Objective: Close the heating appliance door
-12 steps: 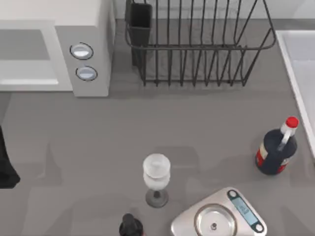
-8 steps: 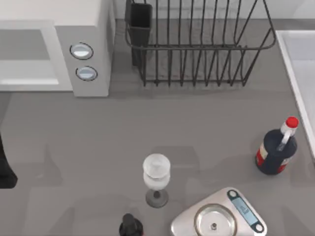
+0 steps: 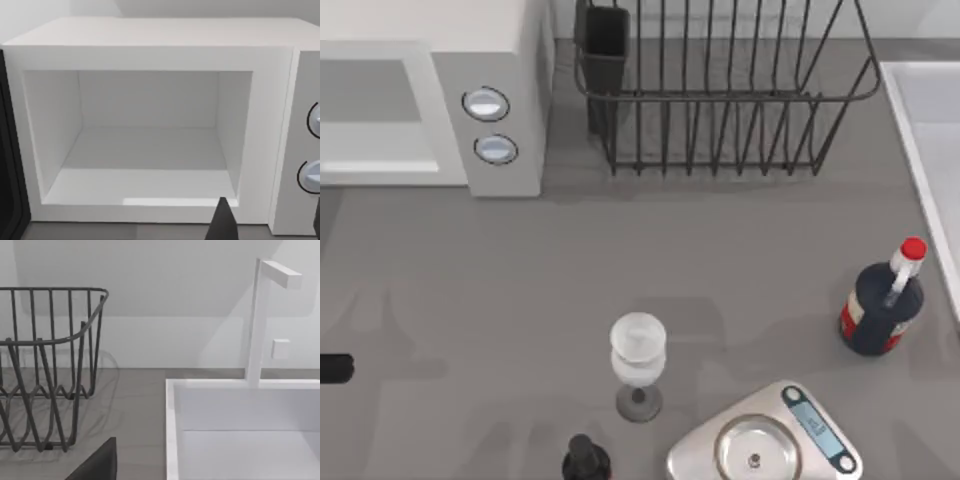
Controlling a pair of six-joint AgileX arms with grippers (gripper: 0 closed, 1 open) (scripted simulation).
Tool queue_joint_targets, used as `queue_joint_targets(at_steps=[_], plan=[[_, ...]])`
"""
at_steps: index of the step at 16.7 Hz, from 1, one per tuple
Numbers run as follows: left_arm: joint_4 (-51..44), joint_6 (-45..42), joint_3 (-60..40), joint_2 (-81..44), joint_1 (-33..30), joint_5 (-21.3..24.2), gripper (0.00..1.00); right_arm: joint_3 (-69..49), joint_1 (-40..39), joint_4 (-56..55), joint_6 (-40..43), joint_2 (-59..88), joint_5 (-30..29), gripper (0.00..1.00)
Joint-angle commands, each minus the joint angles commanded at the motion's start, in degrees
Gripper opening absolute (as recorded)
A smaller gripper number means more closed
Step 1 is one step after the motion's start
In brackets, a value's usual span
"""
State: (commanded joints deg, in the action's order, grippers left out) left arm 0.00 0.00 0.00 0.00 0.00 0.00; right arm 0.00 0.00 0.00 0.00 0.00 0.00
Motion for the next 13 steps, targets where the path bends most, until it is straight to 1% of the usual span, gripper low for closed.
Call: queue_joint_targets(at_steps=[2, 3, 11, 13], plan=[[0.0, 0.0, 0.0, 0.0, 0.0, 0.0, 0.02, 0.0, 0.0, 0.0, 0.0, 0.0, 0.0, 1.00], [0.0, 0.0, 0.0, 0.0, 0.0, 0.0, 0.00, 0.0, 0.0, 0.0, 0.0, 0.0, 0.0, 1.00], [0.0, 0.0, 0.0, 0.0, 0.0, 0.0, 0.00, 0.0, 0.0, 0.0, 0.0, 0.0, 0.0, 1.00], [0.9, 0.0, 0.3, -0.9, -0.9, -0.9, 0.00, 0.0, 0.0, 0.0, 0.0, 0.0, 0.0, 1.00]])
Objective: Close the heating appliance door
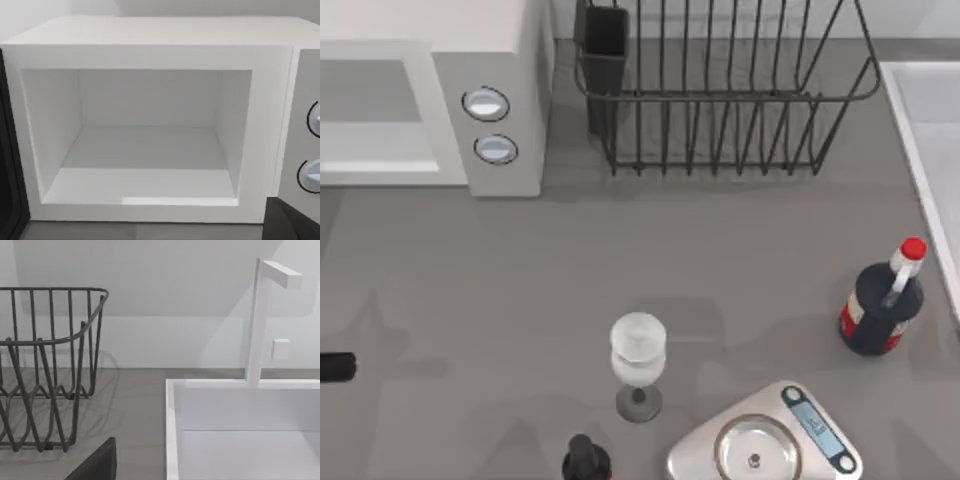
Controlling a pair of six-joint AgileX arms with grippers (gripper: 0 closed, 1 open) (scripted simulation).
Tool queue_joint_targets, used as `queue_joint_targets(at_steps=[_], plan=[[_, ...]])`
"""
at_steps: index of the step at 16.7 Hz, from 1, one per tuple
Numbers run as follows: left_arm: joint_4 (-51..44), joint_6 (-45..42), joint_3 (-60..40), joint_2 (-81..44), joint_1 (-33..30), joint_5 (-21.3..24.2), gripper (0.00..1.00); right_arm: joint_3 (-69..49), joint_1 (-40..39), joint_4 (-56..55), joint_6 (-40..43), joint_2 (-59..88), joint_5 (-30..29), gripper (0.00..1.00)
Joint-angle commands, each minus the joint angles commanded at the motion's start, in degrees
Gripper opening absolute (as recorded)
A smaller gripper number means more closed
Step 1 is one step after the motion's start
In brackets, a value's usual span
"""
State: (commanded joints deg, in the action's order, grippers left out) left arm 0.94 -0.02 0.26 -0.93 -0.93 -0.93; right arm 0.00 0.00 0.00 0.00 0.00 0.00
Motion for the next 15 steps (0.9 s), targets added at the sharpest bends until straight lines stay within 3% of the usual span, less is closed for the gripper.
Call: queue_joint_targets(at_steps=[9, 15], plan=[[20.2, -0.3, 4.0, -15.9, -16.0, -15.9, 0.00, 0.0, 0.0, 0.0, 0.0, 0.0, 0.0, 1.00], [21.1, -0.2, 2.7, -18.0, -16.5, -16.7, 0.00, 0.0, 0.0, 0.0, 0.0, 0.0, 0.0, 1.00]])
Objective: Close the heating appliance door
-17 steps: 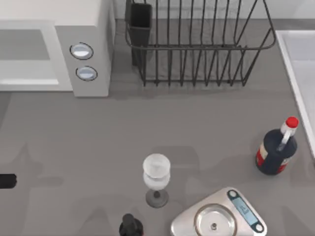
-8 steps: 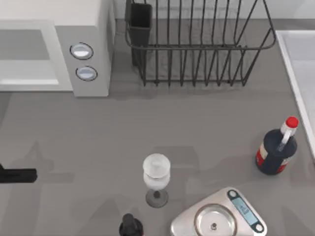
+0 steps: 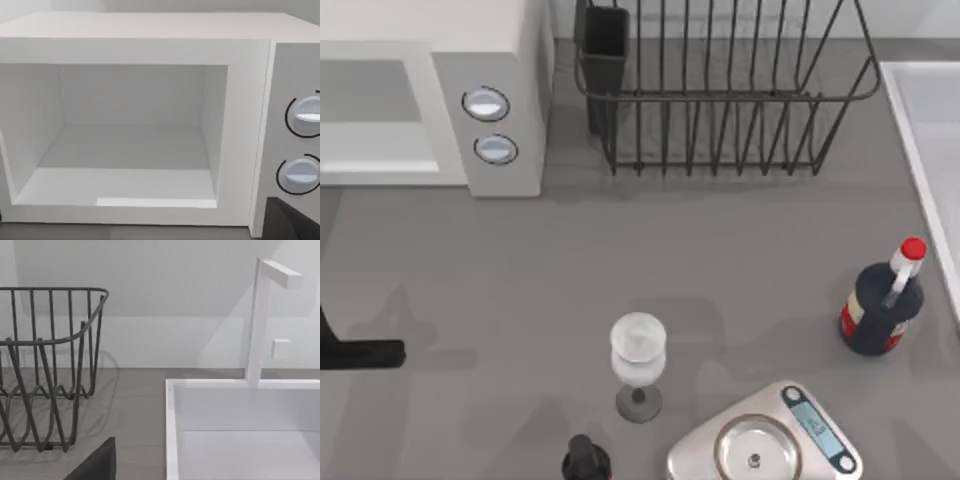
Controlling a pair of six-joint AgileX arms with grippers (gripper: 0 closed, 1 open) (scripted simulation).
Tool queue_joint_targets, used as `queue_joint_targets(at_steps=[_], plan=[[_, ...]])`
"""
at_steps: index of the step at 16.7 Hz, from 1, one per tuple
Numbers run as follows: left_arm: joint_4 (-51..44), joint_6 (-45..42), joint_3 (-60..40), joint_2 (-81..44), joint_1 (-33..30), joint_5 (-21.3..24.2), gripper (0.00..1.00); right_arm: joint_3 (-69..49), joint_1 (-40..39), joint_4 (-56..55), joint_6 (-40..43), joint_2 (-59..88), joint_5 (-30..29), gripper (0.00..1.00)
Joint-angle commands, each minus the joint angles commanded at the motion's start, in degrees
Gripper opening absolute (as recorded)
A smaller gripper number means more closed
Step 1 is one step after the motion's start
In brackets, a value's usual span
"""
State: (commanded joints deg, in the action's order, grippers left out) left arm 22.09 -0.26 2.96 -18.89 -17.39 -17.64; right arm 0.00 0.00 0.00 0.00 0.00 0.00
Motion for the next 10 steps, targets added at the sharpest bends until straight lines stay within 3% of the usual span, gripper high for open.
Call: queue_joint_targets(at_steps=[10], plan=[[-10.9, 0.2, 1.2, 12.0, 4.9, 4.9, 0.00, 0.0, 0.0, 0.0, 0.0, 0.0, 0.0, 1.00]])
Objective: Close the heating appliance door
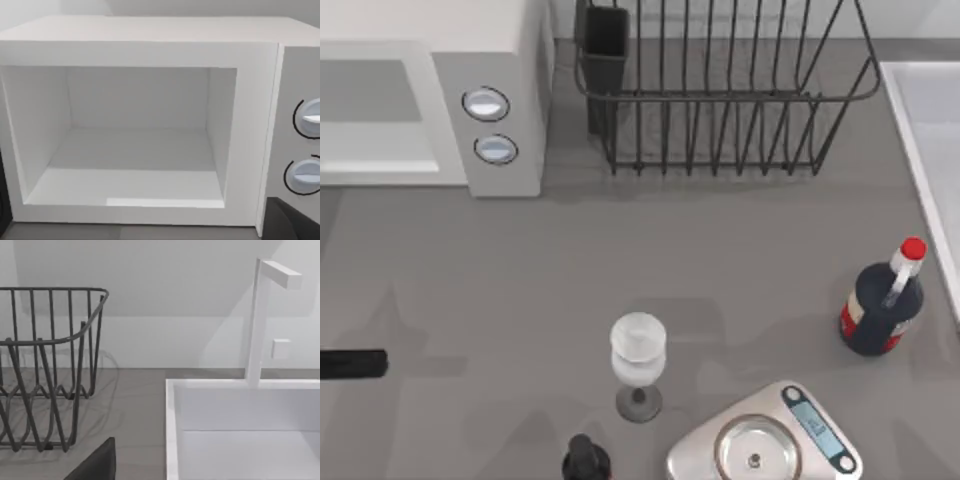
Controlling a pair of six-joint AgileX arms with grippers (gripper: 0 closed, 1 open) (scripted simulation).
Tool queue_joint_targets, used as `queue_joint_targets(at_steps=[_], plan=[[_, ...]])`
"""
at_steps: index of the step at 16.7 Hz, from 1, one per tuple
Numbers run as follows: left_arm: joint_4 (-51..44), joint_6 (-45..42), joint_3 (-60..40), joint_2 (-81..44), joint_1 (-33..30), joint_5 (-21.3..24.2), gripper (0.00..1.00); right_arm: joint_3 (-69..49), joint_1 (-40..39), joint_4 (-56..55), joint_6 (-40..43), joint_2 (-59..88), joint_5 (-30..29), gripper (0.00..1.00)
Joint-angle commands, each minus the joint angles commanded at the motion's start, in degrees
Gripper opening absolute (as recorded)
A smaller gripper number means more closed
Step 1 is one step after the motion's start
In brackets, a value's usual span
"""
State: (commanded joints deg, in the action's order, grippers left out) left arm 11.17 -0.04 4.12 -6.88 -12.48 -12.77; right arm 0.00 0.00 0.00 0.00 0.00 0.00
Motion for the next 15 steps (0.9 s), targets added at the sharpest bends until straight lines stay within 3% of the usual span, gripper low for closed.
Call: queue_joint_targets(at_steps=[3, 8, 12, 15], plan=[[0.0, 0.0, -1.5, -0.9, 0.9, 0.9, 0.00, 0.0, 0.0, 0.0, 0.0, 0.0, 0.0, 1.00], [-1.1, 0.1, -3.2, -1.5, 7.6, 7.6, 0.00, 0.0, 0.0, 0.0, 0.0, 0.0, 0.0, 1.00], [-1.1, 0.0, -3.1, -1.4, 7.5, 7.6, 0.00, 0.0, 0.0, 0.0, 0.0, 0.0, 0.0, 1.00], [-3.7, -3.5, -6.7, -5.0, 11.2, 9.8, 0.00, 0.0, 0.0, 0.0, 0.0, 0.0, 0.0, 1.00]])
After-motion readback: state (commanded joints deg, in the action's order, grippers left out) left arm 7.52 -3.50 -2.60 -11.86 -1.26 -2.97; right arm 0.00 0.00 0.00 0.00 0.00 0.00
